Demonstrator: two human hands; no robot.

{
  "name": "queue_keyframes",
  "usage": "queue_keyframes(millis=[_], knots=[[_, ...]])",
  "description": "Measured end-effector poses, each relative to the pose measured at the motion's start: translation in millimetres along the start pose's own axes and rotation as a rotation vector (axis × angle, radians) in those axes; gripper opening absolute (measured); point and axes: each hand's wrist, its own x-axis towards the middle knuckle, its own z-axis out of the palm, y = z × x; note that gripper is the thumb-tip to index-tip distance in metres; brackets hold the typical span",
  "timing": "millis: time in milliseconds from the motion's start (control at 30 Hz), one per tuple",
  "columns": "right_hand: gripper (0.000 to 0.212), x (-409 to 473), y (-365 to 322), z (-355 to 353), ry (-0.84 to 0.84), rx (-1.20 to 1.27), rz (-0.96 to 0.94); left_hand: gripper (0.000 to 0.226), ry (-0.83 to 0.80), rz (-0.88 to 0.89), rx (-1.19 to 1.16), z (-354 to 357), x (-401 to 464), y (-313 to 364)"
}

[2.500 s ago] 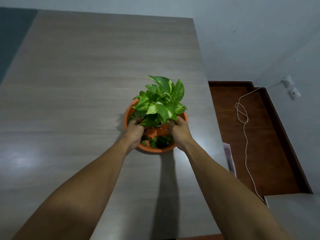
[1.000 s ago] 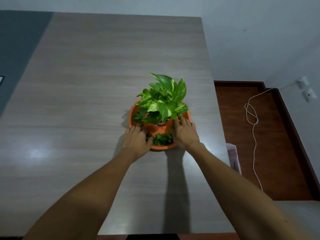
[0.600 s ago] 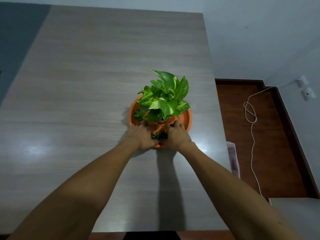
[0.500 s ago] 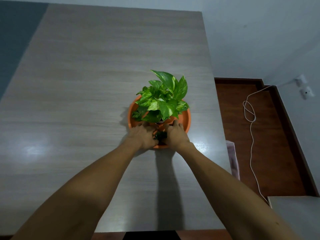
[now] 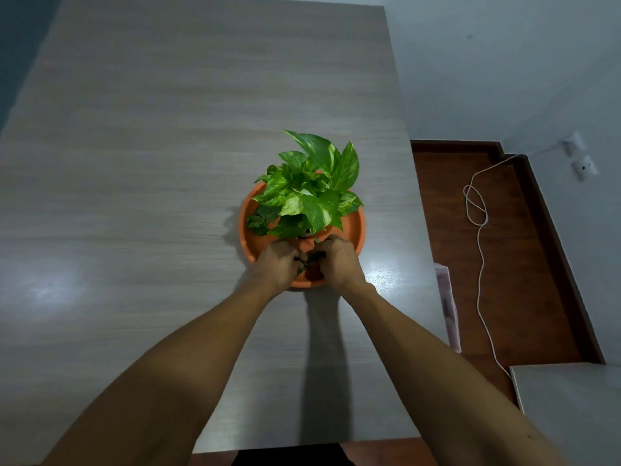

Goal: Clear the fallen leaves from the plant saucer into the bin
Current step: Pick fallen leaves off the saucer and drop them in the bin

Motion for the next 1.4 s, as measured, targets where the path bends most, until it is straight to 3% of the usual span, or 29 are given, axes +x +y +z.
queue_keyframes(millis=[200, 333, 600, 767, 1133, 1400], knots=[[0.018, 13, 7, -8, 0.173, 0.130, 0.097, 0.021, 0.279, -0.090, -0.186, -6, 1, -8], [0.026, 12, 7, -17, 0.191, 0.310, 0.221, 0.024, 0.243, -0.215, -0.355, -21, -2, -7], [0.021, -10, 7, -22, 0.245, 0.454, 0.208, 0.017, 0.340, -0.269, -0.505, -22, -11, 1], [0.020, -34, 14, -33, 0.277, 0.567, 0.198, 0.018, 0.323, -0.313, -0.704, -3, -17, 28], [0.017, -92, 99, -100, 0.402, 0.641, 0.248, 0.015, 0.162, -0.259, -0.665, 84, -23, 114], [0.018, -136, 204, -183, 0.445, 0.641, 0.287, 0.013, 0.121, -0.320, -0.723, 196, -22, 216]])
